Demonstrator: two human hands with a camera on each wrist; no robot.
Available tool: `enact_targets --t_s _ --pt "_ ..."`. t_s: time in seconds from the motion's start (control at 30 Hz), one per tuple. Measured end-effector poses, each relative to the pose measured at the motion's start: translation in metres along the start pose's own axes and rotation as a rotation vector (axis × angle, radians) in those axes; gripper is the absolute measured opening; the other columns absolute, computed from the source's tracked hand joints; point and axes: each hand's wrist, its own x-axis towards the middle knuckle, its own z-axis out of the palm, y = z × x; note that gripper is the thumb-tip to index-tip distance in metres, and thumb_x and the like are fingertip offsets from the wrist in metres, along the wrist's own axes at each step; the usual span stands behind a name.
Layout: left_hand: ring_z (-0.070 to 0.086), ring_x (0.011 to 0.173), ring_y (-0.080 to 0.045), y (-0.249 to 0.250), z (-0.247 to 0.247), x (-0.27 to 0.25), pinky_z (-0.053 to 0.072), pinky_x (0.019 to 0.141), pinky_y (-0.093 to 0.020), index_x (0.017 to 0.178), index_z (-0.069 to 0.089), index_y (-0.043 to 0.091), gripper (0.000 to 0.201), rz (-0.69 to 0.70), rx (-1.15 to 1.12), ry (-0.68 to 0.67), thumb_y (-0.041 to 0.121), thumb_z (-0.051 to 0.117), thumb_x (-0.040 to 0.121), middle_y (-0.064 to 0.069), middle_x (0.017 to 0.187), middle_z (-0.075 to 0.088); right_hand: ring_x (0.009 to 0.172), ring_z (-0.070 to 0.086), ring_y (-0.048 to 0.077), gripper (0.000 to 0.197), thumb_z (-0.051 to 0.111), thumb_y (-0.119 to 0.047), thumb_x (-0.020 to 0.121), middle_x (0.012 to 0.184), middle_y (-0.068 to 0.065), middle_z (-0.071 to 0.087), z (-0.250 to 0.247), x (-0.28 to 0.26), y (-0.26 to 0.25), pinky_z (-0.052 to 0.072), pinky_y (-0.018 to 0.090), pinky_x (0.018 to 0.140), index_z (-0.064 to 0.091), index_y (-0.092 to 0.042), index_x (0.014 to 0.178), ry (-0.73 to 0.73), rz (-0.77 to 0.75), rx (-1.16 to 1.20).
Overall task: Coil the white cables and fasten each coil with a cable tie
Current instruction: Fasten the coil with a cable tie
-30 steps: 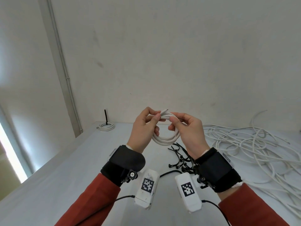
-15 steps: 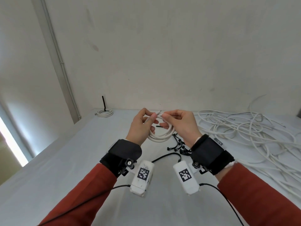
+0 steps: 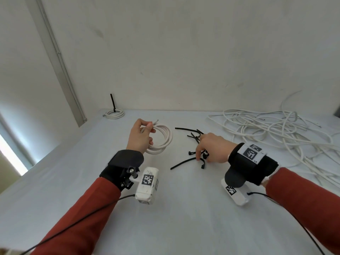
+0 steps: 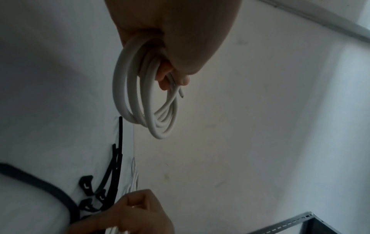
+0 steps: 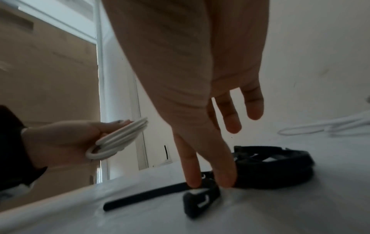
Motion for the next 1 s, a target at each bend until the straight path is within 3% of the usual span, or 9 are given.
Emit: enact_targets --t_s 0.1,0.27,0.33,0.43,0.53,0.63,0.83,1.0 --pt "0.039 0.036 -0.006 0.0 0.0 0.002 0.04 0.043 -0.02 0.084 0.047 0.015 0.015 0.002 -0.008 -0.006 0.017 0.047 0.099 -0.004 0.078 0.06 0.099 0.032 0.016 0.028 0.076 -0.019 0.076 0.103 -0.004 0.038 0.003 0.003 0.002 0.034 0.029 0.078 0.071 -0.032 0.1 -0.041 -0.009 -0.059" --pt "0.037 0.038 -0.007 0.004 0.003 0.004 0.038 0.044 -0.022 0.089 0.051 0.015 0.011 0.014 -0.072 -0.015 0.017 0.048 0.099 -0.005 0.077 0.057 0.102 0.038 0.016 0.014 0.079 -0.028 0.075 0.104 -0.004 0.045 0.005 0.007 0.007 0.039 0.027 0.084 0.074 -0.026 0.087 -0.024 -0.111 0.069" --pt "0.037 0.039 -0.008 0.005 0.003 0.005 0.038 0.045 -0.023 0.09 0.052 0.015 0.01 0.036 -0.069 0.002 0.017 0.048 0.099 -0.005 0.076 0.057 0.096 0.049 0.015 0.011 0.078 -0.028 0.077 0.102 -0.002 0.058 -0.002 0.003 0.008 0.039 0.022 0.079 0.073 -0.023 0.085 0.02 -0.137 0.23" --pt "0.04 0.041 -0.01 0.006 0.0 0.008 0.039 0.047 -0.026 0.09 0.053 0.015 0.009 0.074 -0.032 0.057 0.017 0.049 0.098 -0.003 0.075 0.057 0.08 0.065 0.015 0.007 0.076 -0.022 0.08 0.084 0.001 0.073 -0.025 -0.014 0.008 0.045 0.018 0.071 0.071 -0.019 0.081 0.115 -0.112 0.57" --pt "0.04 0.041 -0.012 0.009 -0.002 0.011 0.038 0.047 -0.026 0.086 0.053 0.019 0.012 0.127 0.018 0.106 0.018 0.05 0.097 -0.001 0.073 0.057 0.074 0.068 0.015 0.004 0.074 -0.009 0.079 0.081 0.009 0.074 -0.051 -0.035 -0.002 0.053 0.021 0.076 0.071 -0.01 0.082 0.257 -0.118 0.997" --pt "0.04 0.045 -0.015 0.015 0.001 0.012 0.037 0.045 -0.024 0.082 0.051 0.024 0.016 0.191 0.087 0.106 0.017 0.05 0.096 -0.001 0.073 0.057 0.069 0.069 0.017 0.013 0.071 -0.01 0.075 0.077 0.012 0.073 -0.065 -0.045 -0.016 0.057 0.021 0.073 0.07 -0.002 0.085 0.348 -0.147 1.278" --pt "0.042 0.049 -0.018 0.033 0.017 -0.001 0.039 0.048 -0.026 0.085 0.054 0.027 0.015 0.296 0.085 0.041 0.017 0.051 0.096 0.002 0.071 0.057 0.064 0.068 0.015 0.009 0.07 -0.005 0.082 0.079 0.019 0.071 -0.059 -0.03 -0.037 0.058 0.025 0.07 0.069 0.002 0.087 0.432 -0.09 1.31" --pt "0.042 0.048 -0.015 0.045 0.027 -0.016 0.04 0.051 -0.03 0.094 0.056 0.019 0.008 0.341 -0.018 -0.081 0.016 0.05 0.097 0.0 0.075 0.057 0.069 0.07 0.021 0.008 0.077 -0.006 0.077 0.077 0.014 0.073 -0.049 -0.012 -0.044 0.058 0.029 0.072 0.07 -0.01 0.077 0.639 -0.059 1.25"
